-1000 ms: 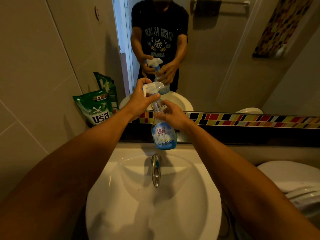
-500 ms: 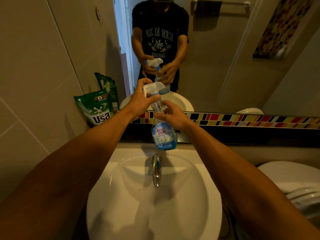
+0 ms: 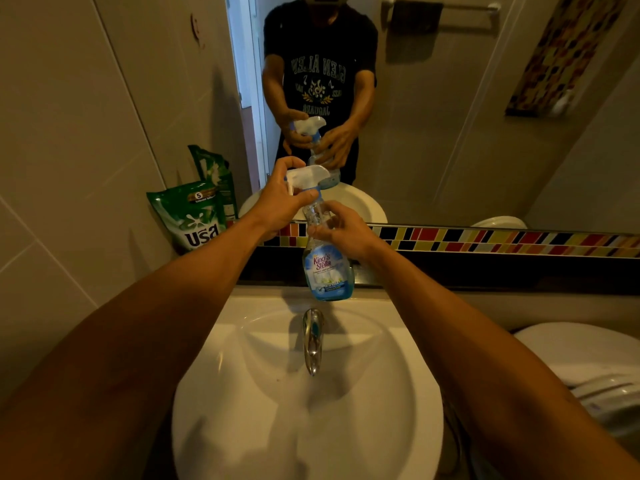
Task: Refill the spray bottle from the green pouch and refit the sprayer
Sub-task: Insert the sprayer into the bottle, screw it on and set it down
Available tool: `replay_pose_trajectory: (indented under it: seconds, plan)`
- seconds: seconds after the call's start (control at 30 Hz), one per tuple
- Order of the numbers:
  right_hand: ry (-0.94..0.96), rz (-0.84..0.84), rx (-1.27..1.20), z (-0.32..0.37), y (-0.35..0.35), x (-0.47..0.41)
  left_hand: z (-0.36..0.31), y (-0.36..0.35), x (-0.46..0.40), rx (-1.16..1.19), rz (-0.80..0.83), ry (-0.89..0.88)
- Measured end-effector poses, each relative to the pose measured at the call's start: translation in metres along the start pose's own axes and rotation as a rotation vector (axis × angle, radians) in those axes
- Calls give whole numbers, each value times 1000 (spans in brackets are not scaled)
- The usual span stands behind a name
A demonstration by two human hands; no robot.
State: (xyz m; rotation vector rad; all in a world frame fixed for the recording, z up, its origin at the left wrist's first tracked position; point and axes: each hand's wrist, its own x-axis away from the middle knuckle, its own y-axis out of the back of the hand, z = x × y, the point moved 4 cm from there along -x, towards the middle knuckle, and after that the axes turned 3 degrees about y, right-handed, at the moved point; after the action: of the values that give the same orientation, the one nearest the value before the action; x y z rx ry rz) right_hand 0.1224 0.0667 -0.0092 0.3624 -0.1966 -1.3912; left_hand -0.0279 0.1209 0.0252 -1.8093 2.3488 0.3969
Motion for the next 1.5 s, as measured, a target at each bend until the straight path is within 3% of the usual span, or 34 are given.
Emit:
replay_pose_trajectory:
  seconds: [0.8, 1.17, 1.5]
  plan:
    - [-9, 25, -23, -7, -3, -3, 6, 6, -2, -42, -15, 36]
    - [27, 36, 10, 3, -4, -2, 1, 8, 5, -21, -76, -67]
    - [-29, 79, -80, -3, -1, 2, 0, 10, 8, -15, -12, -25]
